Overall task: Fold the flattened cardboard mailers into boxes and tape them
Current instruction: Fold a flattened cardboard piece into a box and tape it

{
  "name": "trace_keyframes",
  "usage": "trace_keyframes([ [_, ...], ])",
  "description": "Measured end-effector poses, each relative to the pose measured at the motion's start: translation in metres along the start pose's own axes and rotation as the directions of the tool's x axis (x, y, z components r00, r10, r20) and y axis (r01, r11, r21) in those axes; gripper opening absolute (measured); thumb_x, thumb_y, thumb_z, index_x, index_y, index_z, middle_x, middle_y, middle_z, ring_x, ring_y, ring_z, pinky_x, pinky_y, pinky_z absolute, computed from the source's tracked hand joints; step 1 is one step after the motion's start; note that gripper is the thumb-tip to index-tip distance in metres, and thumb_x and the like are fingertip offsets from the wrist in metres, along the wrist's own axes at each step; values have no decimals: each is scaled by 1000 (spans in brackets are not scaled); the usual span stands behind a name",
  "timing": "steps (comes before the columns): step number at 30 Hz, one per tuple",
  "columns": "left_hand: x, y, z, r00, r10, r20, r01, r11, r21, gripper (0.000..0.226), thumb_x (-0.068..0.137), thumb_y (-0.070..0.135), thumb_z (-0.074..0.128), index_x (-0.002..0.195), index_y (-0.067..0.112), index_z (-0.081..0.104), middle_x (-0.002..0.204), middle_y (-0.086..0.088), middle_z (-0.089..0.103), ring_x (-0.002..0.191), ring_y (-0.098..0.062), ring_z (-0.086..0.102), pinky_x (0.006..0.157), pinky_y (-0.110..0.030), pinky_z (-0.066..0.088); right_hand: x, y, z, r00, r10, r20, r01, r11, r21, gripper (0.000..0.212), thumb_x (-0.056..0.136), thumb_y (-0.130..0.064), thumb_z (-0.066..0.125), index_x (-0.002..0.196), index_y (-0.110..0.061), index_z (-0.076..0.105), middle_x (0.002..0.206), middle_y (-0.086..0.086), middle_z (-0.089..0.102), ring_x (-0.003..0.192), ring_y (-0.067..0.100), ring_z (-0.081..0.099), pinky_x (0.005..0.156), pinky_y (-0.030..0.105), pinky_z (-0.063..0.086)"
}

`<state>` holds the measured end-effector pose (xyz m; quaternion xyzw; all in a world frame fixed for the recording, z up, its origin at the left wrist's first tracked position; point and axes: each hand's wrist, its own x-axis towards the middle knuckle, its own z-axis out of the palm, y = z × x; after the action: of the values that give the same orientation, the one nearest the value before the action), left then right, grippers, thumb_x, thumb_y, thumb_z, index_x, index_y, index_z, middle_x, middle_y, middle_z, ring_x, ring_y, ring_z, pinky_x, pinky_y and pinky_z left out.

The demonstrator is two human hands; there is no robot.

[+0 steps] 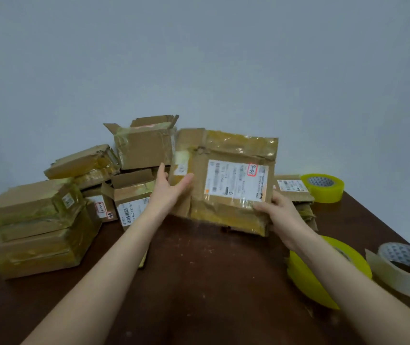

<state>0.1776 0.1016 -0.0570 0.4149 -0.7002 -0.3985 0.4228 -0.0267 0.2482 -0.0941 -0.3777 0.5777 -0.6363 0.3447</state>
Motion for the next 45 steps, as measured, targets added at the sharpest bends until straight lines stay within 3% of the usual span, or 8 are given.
trace_keyframes([
  [8, -103, -31, -14, 963, 127, 239, -103, 989, -111, 136, 40, 68, 84, 151, 29, 14, 139, -1, 50, 124, -16, 53, 102, -43, 46, -79, 12, 3, 949, -266, 172, 308, 901, -305, 52, 82, -25, 73, 126, -34, 45, 103, -29, 62, 97, -21, 53, 75, 2, 43],
  [13, -133, -31, -16, 971, 132, 202, -85, 971, -224, 134, 35, 73, 79, 144, 15, 30, 118, 8, 60, 99, 4, 64, 75, -12, 51, -89, 26, 15, 905, -393, 162, 423, 798, -429, 84, 84, -53, 62, 152, -30, 18, 146, -8, 43, 132, 5, 42, 107, 38, 42],
  [17, -135, -26, -14, 983, 158, 99, -127, 957, -262, 111, 53, 52, 75, 148, 25, 25, 119, 10, 60, 99, 3, 64, 74, -13, 51, -89, 21, 20, 872, -452, 190, 477, 694, -540, 84, 92, -40, 56, 152, -37, -2, 158, -11, 20, 136, 1, 29, 108, 30, 36],
  [23, -116, -30, -14, 983, 169, 69, -154, 971, -182, 87, 65, 59, 68, 140, 25, 41, 123, 5, 62, 113, -11, 60, 100, -44, 47, -77, 8, 10, 886, -358, 293, 450, 515, -730, 55, 90, -55, 49, 141, -42, 37, 157, -19, 12, 130, 13, 44, 96, 40, 47],
  [27, -109, -28, -13, 990, 140, 25, -133, 973, -188, 74, 69, 64, 60, 127, 19, 49, 115, 2, 64, 106, -15, 62, 98, -48, 47, -67, -2, 12, 897, -308, 318, 441, 688, -576, 52, 87, -71, 34, 103, -34, 66, 157, -11, 24, 141, 9, 28, 108, 41, 35],
  [35, -86, -7, -21, 970, 231, 77, -232, 973, 4, 75, 83, 41, 63, 145, 42, 22, 143, 15, 32, 127, -4, 34, 101, -27, 33, -45, -21, 17, 955, -230, 188, 288, 875, -389, 97, 80, -41, 72, 154, -32, 10, 136, -10, 36, 121, 12, 42, 100, 34, 39],
  [40, -75, -6, -30, 954, 210, 215, -250, 952, 178, 20, 96, 31, 52, 113, 35, 63, 126, 8, 49, 119, -1, 41, 111, -36, 31, -31, -27, 19, 901, -223, 371, 415, 688, -595, 32, 94, -41, 54, 126, -41, 55, 139, -8, 43, 129, 11, 41, 102, 29, 33],
  [45, -79, -3, -35, 928, 168, 333, -252, 940, 228, 35, 99, 30, 46, 133, 32, 54, 144, 16, 34, 126, 5, 27, 94, -10, 24, -31, -29, 16, 888, -121, 444, 430, 560, -708, 65, 75, -71, 56, 134, -45, 49, 149, -3, 30, 136, 18, 33, 111, 38, 31],
])
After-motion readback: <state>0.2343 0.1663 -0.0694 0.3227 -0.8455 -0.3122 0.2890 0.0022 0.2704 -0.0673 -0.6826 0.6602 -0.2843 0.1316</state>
